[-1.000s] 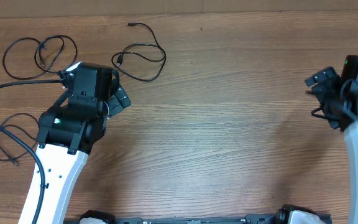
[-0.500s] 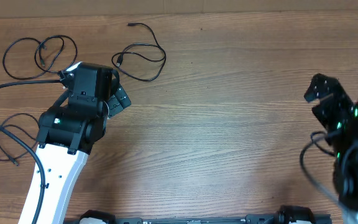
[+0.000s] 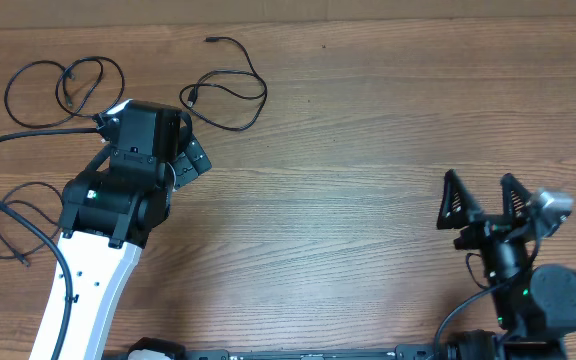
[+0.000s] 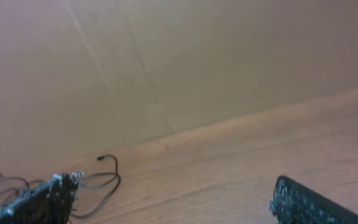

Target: Untangle cables

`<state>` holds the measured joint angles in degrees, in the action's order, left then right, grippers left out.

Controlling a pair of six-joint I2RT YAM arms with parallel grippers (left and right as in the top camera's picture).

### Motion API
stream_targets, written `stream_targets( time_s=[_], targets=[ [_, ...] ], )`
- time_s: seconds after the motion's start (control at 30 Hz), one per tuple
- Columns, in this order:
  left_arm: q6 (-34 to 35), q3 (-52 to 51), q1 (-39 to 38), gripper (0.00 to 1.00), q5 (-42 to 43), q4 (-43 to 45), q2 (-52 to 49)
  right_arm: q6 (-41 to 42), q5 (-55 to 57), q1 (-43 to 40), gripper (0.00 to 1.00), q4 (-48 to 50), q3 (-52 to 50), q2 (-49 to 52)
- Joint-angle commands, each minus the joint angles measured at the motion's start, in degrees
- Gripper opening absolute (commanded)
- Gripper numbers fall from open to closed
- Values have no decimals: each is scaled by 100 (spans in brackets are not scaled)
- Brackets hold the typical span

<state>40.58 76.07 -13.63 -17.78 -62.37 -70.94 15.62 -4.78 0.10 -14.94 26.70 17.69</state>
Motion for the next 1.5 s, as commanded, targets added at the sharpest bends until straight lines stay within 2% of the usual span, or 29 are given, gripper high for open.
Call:
stream_targets(
  time_s=[0.0, 0.23, 0.47, 1.03, 1.47],
  targets=[
    [122, 96, 11, 100, 2, -2, 50, -393, -306, 20, 100, 448, -695, -474],
    [122, 96, 11, 100, 0, 0, 50, -396, -299, 20, 100, 1397, -1803, -1078],
    [122, 96, 11, 100, 2, -2, 50, -420, -280, 15, 100, 1464, -2280, -1641],
    [122, 96, 11, 100, 2, -2, 50, -846, -133, 17, 100, 1491, -2616, -1755],
    [122, 96, 11, 100, 2, -2, 50, -1016, -37, 17, 100, 1051, -2627, -1755]
  ],
)
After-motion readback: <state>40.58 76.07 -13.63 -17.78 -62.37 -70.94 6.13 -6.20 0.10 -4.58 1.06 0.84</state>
